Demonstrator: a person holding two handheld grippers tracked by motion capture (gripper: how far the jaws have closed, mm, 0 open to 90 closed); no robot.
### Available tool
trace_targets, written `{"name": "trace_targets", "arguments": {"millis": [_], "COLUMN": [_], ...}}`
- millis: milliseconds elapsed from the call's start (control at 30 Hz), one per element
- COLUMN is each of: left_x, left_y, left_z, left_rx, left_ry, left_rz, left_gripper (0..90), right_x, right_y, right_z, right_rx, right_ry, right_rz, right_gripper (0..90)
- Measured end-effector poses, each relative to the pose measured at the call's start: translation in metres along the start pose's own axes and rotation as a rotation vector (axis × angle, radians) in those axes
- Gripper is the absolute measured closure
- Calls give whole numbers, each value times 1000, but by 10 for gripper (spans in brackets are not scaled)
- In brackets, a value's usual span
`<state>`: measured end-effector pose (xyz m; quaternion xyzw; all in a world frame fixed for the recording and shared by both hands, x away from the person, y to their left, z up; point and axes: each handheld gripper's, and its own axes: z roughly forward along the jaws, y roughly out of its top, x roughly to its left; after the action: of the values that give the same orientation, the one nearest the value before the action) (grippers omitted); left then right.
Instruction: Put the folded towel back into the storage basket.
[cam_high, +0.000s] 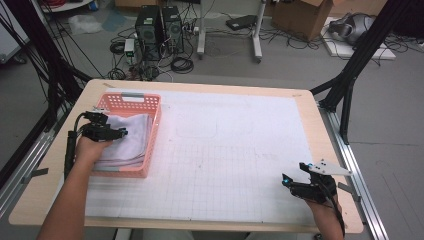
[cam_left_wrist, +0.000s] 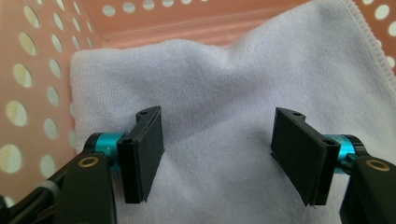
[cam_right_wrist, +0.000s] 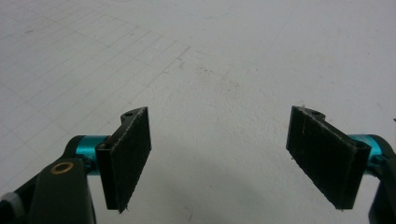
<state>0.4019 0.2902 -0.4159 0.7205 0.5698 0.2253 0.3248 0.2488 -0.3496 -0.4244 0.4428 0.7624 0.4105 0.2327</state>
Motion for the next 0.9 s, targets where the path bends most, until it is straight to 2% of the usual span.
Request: {"name": "trace_targets", "arguments": {"millis": [100, 167, 233, 367, 433, 500, 633, 733, 800, 900], "left_x": [1, 2, 2, 1, 0, -1, -4, -5, -6, -10], "left_y": [2, 3, 5, 8, 8, 7, 3, 1, -3, -10], "left_z": [-8, -15, -25, -46, -55, -62, -78, -88, -97, -105], "left_rx": [-81, -153, -248, -414, -461, -490, -555, -580, -605, -618], "left_ry": [-61, -100, -130, -197, -220, -239, -243, -245, -256, -274], "left_rz": [-9, -11, -17, -35, -34, -25, -16, -2, 0, 18], "left_gripper": [347, 343, 339, 277, 249, 216, 175, 177, 177, 181], "right_x": [-2, -2, -2, -1, -1, -2, -2, -3, -3, -5], "right_y": [-1, -1, -1, 0, 0, 0, 0, 0, 0, -1], "right_z": [-1, -2, -1, -2, -2, -3, -6, -8, -10, -12], "right_rx": [-5, -2, -3, -9, -13, -18, -34, -40, -47, -65], "right_ry": [-3, -3, -2, 1, 0, 0, -4, -6, -8, -6], "right_rz": [4, 9, 5, 4, 8, 6, 7, 13, 16, 15], "right_gripper": [209, 209, 209, 209, 209, 209, 209, 209, 209, 209]}}
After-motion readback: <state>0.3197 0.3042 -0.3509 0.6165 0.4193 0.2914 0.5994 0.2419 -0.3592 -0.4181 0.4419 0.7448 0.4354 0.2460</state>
